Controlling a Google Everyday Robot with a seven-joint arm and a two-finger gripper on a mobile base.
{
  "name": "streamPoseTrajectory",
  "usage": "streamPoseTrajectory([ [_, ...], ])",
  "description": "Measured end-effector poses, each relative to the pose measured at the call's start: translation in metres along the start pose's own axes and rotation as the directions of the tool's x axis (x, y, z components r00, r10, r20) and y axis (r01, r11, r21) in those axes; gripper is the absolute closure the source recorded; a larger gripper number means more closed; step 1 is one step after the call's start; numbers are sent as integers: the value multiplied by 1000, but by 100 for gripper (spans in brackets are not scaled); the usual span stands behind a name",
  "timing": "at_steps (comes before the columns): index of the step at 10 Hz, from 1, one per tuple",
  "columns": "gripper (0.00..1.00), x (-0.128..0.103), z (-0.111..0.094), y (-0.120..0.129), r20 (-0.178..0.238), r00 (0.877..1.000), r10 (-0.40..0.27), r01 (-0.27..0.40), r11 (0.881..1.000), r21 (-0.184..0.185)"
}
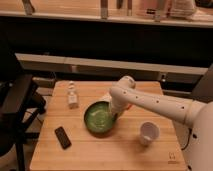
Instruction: Drag the ceramic bowl in a circle
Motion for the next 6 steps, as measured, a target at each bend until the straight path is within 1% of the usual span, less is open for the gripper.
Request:
streamPoseTrajectory([
  [1, 100, -3, -2, 10, 2, 1000, 6, -6, 1000, 8],
  [2, 100, -6, -4, 15, 3, 1000, 8, -8, 1000, 12],
  [3, 100, -10, -6, 15, 2, 1000, 0, 0, 1000, 11],
  [5, 100, -29, -12, 7, 4, 999, -36, 36, 999, 6],
  [6, 100, -34, -13, 4, 5, 999, -44, 44, 999, 4],
])
